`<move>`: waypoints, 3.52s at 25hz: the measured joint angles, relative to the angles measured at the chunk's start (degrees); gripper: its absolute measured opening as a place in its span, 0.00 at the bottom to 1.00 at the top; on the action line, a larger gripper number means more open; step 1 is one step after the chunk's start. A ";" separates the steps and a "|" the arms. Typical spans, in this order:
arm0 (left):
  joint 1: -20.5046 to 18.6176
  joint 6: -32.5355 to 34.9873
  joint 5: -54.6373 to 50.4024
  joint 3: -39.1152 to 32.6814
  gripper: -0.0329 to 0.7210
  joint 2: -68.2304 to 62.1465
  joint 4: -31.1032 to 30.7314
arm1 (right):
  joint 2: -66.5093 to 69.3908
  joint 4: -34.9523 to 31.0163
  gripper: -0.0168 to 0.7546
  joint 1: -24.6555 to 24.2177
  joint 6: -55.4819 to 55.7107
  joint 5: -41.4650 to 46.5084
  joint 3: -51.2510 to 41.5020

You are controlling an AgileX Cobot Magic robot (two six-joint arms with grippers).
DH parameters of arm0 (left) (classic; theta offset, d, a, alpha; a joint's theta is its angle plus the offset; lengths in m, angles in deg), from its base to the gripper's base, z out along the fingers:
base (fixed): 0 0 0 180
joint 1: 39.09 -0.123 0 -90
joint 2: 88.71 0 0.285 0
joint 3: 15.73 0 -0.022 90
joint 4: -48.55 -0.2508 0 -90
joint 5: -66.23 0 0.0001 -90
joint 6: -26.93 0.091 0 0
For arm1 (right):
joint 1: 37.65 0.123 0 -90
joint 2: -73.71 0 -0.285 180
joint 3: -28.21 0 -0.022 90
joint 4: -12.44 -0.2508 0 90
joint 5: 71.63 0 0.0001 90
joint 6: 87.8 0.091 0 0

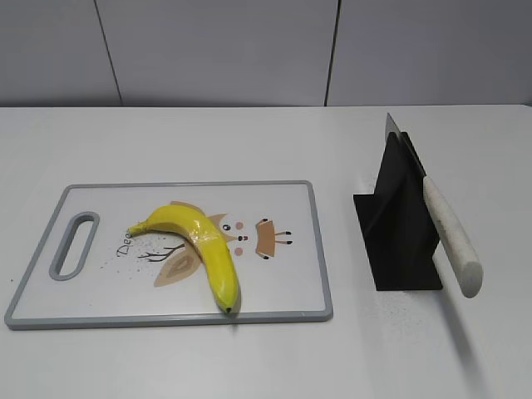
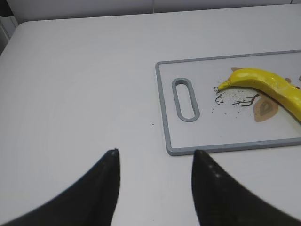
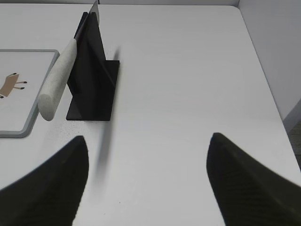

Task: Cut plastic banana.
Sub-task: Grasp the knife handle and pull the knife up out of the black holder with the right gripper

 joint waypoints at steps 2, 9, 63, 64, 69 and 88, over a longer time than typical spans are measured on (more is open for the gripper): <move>0.00 0.00 0.00 0.00 0.68 0.00 0.00 | 0.00 0.00 0.79 0.00 0.00 0.00 0.00; 0.00 0.00 0.00 0.00 0.68 0.00 0.00 | 0.00 0.00 0.79 0.00 0.00 0.00 0.00; -0.01 0.00 0.00 0.00 0.67 0.00 0.00 | 56.51 -1.37 0.79 9.85 -0.79 1.10 23.27; -0.01 0.00 0.00 0.00 0.67 0.00 0.00 | 58.14 -0.76 0.79 11.75 0.04 1.10 23.75; -0.01 0.00 0.00 0.00 0.67 0.00 0.00 | 66.75 -4.44 0.79 16.99 4.02 1.05 26.70; -0.01 0.00 0.00 0.00 0.67 0.00 0.00 | 88.37 -4.38 0.73 17.18 15.79 -3.81 27.96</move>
